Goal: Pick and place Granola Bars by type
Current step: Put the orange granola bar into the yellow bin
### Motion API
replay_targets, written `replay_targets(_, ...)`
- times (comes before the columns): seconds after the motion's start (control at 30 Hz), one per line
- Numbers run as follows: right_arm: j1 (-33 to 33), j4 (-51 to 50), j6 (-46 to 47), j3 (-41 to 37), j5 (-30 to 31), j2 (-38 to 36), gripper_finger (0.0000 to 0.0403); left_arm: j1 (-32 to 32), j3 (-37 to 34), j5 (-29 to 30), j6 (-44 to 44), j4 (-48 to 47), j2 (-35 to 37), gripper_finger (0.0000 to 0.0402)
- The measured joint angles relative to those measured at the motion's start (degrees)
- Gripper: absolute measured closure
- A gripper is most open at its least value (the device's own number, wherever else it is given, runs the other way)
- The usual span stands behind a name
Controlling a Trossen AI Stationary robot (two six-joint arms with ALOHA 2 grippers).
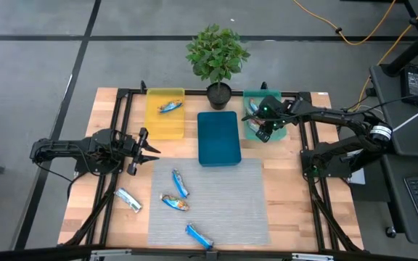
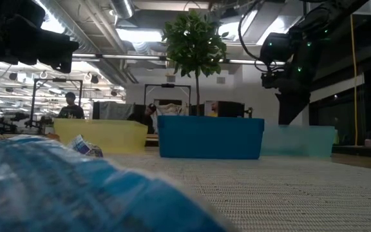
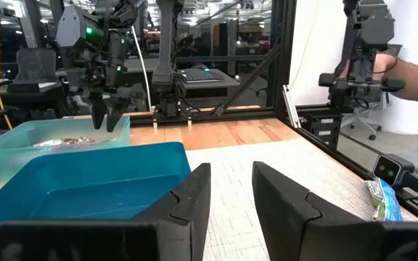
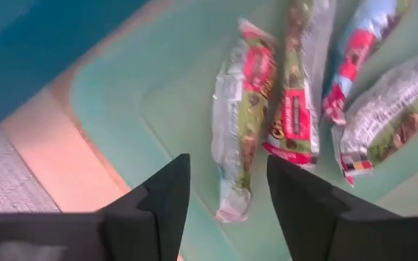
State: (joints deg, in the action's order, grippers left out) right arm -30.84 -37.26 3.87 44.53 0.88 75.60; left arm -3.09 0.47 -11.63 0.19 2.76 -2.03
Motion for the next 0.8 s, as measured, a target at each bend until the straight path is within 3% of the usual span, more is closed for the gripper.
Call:
replay_targets(0.13, 2.91, 2.27, -1.96, 0.00, -1.14, -1.74, 0.0221, -0.02, 0.00, 0.00, 0.00, 0.00, 0.01, 0.0306)
replay_targets(0.27, 7.16, 6.73, -3.01, 0.00, -6.15, -5.49, 0.0243, 0.00, 0.00, -0.01, 0.00, 0.00, 0.01, 0.0309)
replay_targets(0.5, 17.00, 13.06, -3.21, 0.02, -14.06, -15.16, 0.0331, -0.02, 0.01, 0.01, 0.00, -0.01, 0.00, 0.0304)
replay_targets(0.63, 23.49, 14.46, -5.86, 0.02, -14.15, -21.09, 0.0392, 0.00, 0.00, -0.01, 0.00, -0.01, -0.01, 0.0305)
replay_targets(0.8, 31.68, 18.62, -9.53, 0.04, -10.18, -26.32, 0.0393, -0.01, 0.00, 0.00, 0.00, 0.00, 0.01, 0.0309)
